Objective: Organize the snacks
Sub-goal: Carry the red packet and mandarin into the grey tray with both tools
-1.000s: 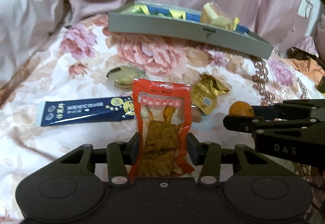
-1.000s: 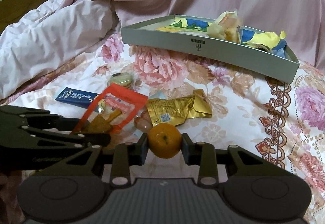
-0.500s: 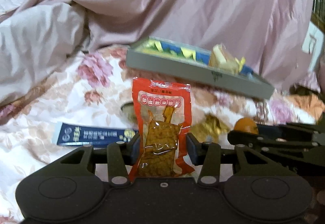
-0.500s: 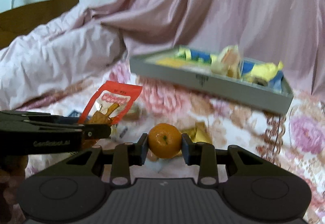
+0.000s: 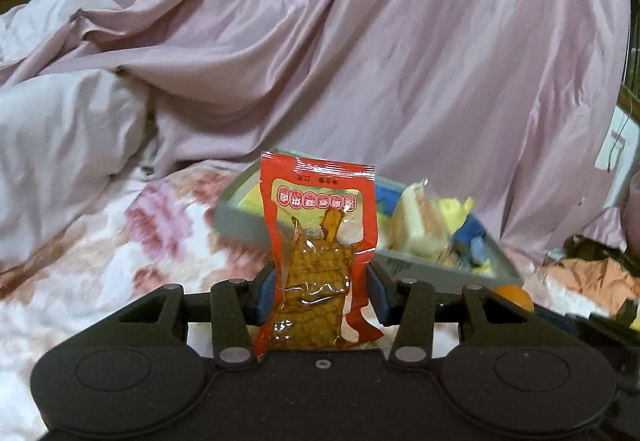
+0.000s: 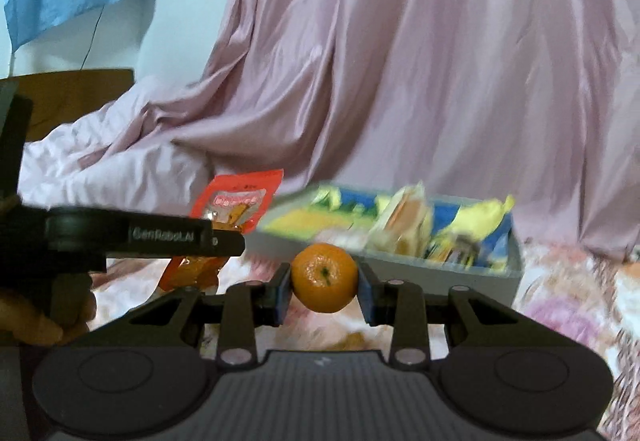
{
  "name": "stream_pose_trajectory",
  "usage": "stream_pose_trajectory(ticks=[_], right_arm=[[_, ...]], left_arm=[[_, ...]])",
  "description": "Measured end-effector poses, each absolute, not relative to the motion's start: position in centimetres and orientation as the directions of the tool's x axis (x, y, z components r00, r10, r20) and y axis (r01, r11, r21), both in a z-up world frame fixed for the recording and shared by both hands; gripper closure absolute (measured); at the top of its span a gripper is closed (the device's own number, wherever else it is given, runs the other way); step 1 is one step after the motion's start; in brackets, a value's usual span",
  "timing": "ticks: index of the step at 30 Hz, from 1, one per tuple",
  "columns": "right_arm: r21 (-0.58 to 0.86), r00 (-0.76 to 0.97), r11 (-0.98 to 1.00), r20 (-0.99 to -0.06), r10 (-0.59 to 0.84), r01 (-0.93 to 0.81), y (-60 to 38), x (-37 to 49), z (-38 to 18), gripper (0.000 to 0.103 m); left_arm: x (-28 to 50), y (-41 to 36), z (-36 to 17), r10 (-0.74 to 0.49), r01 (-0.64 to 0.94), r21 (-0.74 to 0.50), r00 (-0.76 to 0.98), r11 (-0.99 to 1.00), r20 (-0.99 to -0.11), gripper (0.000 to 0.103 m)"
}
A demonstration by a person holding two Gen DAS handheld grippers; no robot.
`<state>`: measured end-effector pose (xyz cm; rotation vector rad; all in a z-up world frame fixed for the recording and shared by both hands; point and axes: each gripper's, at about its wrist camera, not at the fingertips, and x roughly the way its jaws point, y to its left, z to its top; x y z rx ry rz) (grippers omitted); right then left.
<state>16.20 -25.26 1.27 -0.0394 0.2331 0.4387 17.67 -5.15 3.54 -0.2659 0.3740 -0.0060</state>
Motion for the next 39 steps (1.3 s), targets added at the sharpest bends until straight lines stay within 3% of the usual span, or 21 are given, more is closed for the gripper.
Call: stream_pose_trajectory(ticks=[6,16,22,30,39], right_arm=[[0.049,0.926,0.941,-0.167,0.338,-0.335,-27.0,18.5,1.3,0.065],[0.053,0.964,0.969,-0.108,0.244,-0.240,-28.9,24.3,0.8,0.065],[0.118,0.960,0.967,-0.140,0.242,-0.227,-29.6,27.0,-0.5,0.065],[0.172,0.948,0.959,-0.190,0.257,-0.226,-30.1,28.3,-1.7,0.064],[0.203,0.930,0.950,-0.234,0.284,-0.239,-30.1,29.6,-2.1,0.064]], left_arm=[[21.8,-6.9,5.1,-0.079,-0.047,-0.328,0.929,0.944,-0.361,0.054],[28.3,-9.2,7.0,-0.052,-0.036,-0.259,0.944,0.965,-0.325,0.054],[31.4,-9.6,6.0,-0.036,-0.046,-0.231,0.940,0.972,-0.338,0.054],[34.3,-9.9,3.6,-0.002,-0.110,-0.287,0.932,0.952,-0.363,0.054],[34.9,-11.0,2.8,0.023,-0.125,-0.242,0.922,0.962,-0.387,0.050]])
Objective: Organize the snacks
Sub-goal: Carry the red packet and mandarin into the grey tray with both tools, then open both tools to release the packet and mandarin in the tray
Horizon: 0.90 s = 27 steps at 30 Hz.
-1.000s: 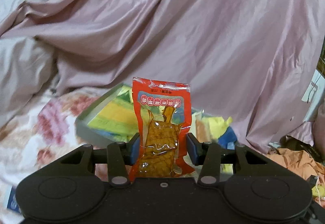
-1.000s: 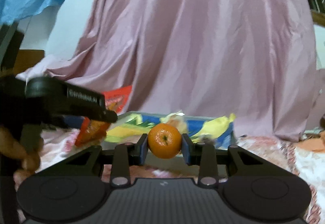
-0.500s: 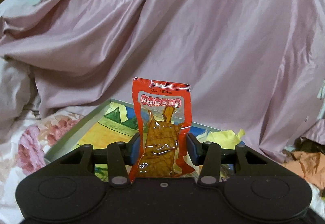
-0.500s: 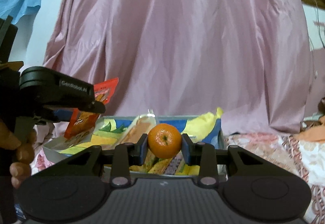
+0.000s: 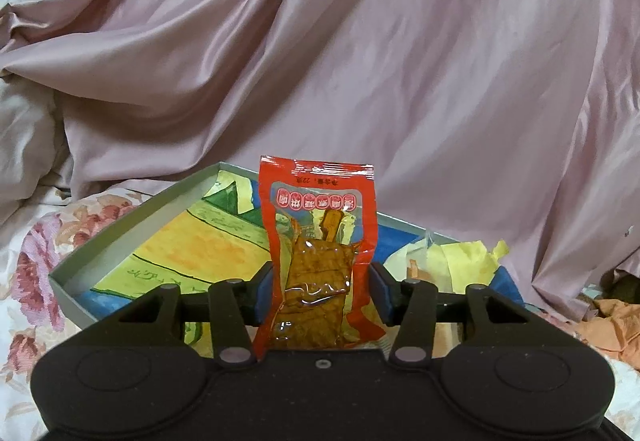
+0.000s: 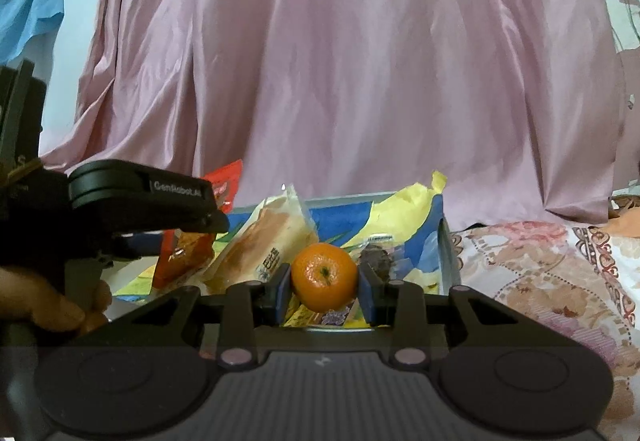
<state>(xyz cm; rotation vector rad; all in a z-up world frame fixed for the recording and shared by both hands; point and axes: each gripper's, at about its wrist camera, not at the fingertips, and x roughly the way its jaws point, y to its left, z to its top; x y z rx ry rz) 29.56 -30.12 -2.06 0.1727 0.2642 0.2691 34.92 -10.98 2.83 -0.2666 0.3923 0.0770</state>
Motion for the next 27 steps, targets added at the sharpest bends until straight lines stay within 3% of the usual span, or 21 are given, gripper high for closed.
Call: stream_pose_trajectory(ticks=[2,4,11,13,17,27], right_arm=[[0.191,0.927,0.952,-0.245,0.283,-0.240,-29.8,29.6,-2.1,0.062],[0.177,0.931,0.954,-0.236,0.278,-0.241,-29.6,29.4,-1.9,0.054],[0.147,0.945,0.963,-0.211,0.252,-0.224,-29.4,28.7,-1.4,0.033],[0.150,0.950,0.965,-0.197,0.242,-0.215,-29.6,28.4,-1.2,0.020],[0.152,0.957,0.964,-0.158,0.242,-0.219,-29.9,27.5,-0.6,0.002],[0.114,0.961,0.965,-0.120,0.248,-0.235,-28.9,24.2,0.0,0.000]], left_arm=[[34.8,-11.0,2.8,0.033,-0.139,-0.242,0.918,0.960,-0.395,0.046],[34.6,-11.0,2.8,0.036,-0.147,-0.245,0.913,0.958,-0.406,0.035],[32.7,-11.4,3.9,0.073,-0.165,-0.218,0.924,0.962,-0.376,0.011],[31.9,-11.5,4.5,0.083,-0.164,-0.206,0.932,0.965,-0.354,0.002],[30.2,-11.5,5.5,0.110,-0.171,-0.173,0.943,0.970,-0.312,0.001],[24.2,-10.3,6.5,0.199,-0.244,-0.145,0.942,0.959,-0.270,0.001]])
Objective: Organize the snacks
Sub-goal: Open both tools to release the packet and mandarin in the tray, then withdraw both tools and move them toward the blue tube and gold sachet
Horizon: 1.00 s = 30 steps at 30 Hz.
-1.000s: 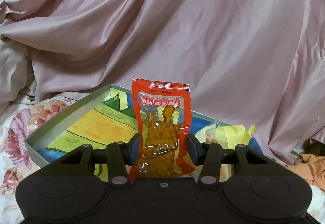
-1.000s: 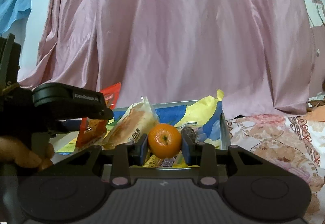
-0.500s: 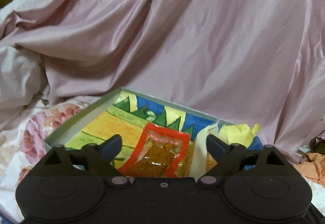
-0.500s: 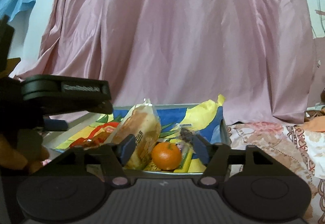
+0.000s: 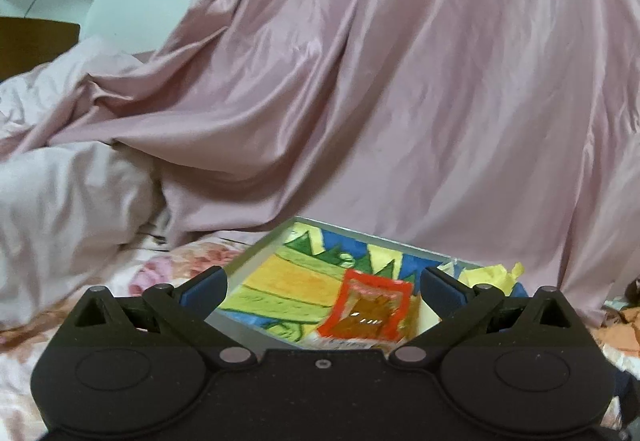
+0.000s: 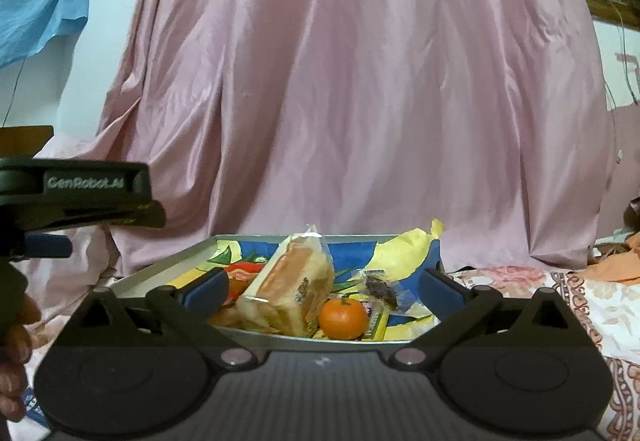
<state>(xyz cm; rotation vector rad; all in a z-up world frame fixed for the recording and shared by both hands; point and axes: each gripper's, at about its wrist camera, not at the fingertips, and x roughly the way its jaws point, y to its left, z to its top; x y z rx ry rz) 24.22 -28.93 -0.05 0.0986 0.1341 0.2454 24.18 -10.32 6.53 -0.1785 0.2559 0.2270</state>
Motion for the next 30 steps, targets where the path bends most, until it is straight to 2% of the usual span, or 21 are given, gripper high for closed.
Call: stream_pose_trajectory(ticks=[11,19,24,30], right_arm=[[0.032,0.958,0.963,-0.093,0.270,-0.268,-27.5,19.1,1.5,0.000],[0.173,0.969,0.963,-0.104,0.226,-0.206,-29.0,15.0,2.0,0.000],[0.172,0.971,0.966,-0.112,0.212,-0.192,-29.3,12.9,1.8,0.000],[0.159,0.956,0.965,-0.177,0.235,-0.208,-28.6,11.0,1.2,0.000]], left_arm=[[16.4,-8.0,6.8,0.243,-0.268,-0.045,0.922,0.962,-0.302,0.001],[10.4,-6.0,7.1,0.247,-0.256,0.009,0.922,0.967,-0.299,0.001],[7.8,-4.7,6.6,0.242,-0.257,-0.004,0.917,0.966,-0.317,0.001],[6.1,-3.8,5.0,0.222,-0.234,0.008,0.908,0.972,-0.355,0.001]])
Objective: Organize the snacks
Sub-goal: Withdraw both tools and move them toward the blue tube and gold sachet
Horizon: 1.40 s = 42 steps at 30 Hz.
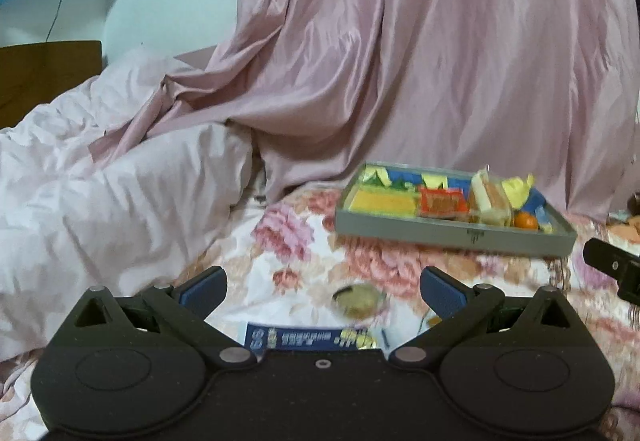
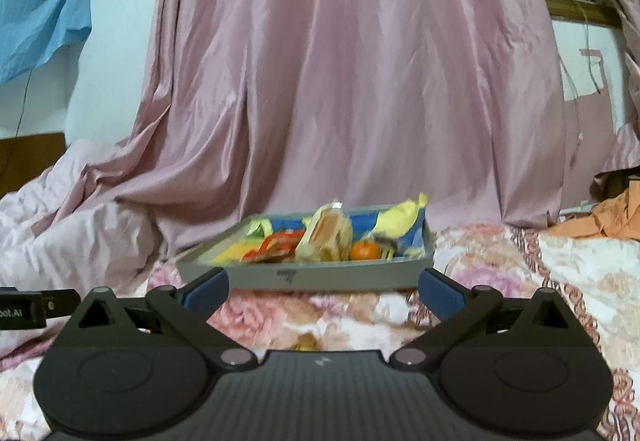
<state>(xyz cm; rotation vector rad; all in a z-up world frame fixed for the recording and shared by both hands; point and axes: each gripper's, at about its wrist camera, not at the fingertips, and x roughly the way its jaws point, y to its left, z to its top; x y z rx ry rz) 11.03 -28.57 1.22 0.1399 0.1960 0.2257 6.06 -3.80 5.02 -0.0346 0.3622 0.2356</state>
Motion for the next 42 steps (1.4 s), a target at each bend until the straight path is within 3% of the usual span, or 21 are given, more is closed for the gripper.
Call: stream_pose_trajectory(ticks=[12,24,36,42], right_arm=[[0.023,0.893,0.956,-0.352,0.281,-0.292,-24.3,9.9,-0.6,0.000],[0.014,0.817,0.951,-0.509,0.272,-0.308,-22.7,12.3,-2.5,0.000],[-0.015,0.760,0.942,-0.596,0.260,-0.334,-21.1,13.7,-3.9,0.000],[-0.022,0.740,0.938,-0.621,0.258,-0.345,-20.5,14.5,-4.6,0.000]], left_arm=[[5.0,-2.0,1.8,0.206,-0.212,0.034,0.878,0.977,-0.432,0.001],[6.1,-0.1,-0.2,0.161,-0.172,0.022,0.859,0.985,-0.487,0.001],[9.0,1.6,-2.3,0.118,-0.130,0.018,0.816,0.991,-0.567,0.001],[10.8,2.4,-3.2,0.030,-0.086,-0.058,0.774,0.995,-0.633,0.001]])
